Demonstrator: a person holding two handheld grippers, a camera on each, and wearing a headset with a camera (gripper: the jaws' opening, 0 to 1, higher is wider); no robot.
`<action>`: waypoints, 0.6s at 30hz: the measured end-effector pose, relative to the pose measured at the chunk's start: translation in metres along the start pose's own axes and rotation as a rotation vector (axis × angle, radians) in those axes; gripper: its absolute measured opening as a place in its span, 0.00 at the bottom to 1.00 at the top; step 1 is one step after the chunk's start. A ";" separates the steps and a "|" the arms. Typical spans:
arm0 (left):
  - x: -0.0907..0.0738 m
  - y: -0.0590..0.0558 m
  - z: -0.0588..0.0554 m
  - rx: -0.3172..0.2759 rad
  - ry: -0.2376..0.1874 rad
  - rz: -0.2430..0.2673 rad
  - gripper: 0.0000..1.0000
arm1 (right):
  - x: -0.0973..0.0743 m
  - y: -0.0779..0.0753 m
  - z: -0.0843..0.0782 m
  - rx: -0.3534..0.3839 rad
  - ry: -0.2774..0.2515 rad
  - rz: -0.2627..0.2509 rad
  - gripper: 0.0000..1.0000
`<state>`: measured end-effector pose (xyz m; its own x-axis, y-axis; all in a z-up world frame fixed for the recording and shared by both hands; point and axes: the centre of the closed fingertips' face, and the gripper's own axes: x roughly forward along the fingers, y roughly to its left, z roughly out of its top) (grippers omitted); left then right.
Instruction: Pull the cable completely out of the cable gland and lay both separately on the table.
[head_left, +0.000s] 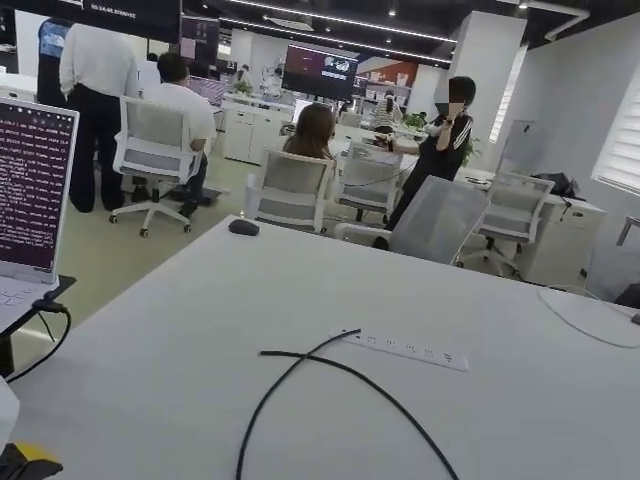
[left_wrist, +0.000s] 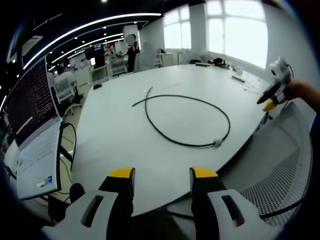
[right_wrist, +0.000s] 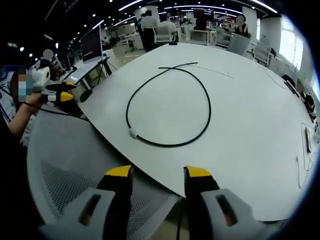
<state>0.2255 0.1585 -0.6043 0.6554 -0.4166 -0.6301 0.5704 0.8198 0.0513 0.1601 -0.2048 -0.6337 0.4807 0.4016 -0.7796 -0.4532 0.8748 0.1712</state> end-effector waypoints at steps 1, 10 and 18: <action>0.000 0.000 0.000 0.000 0.000 0.000 0.45 | 0.000 0.000 0.000 0.001 0.000 0.001 0.42; 0.001 0.002 -0.001 0.014 0.004 0.004 0.45 | 0.001 0.000 -0.003 0.011 0.006 0.002 0.41; 0.001 0.002 0.002 0.019 0.000 0.000 0.46 | 0.000 -0.001 -0.006 0.016 0.008 -0.004 0.42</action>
<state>0.2282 0.1584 -0.6032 0.6552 -0.4166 -0.6302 0.5797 0.8122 0.0657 0.1564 -0.2072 -0.6373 0.4763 0.3962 -0.7850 -0.4391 0.8806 0.1780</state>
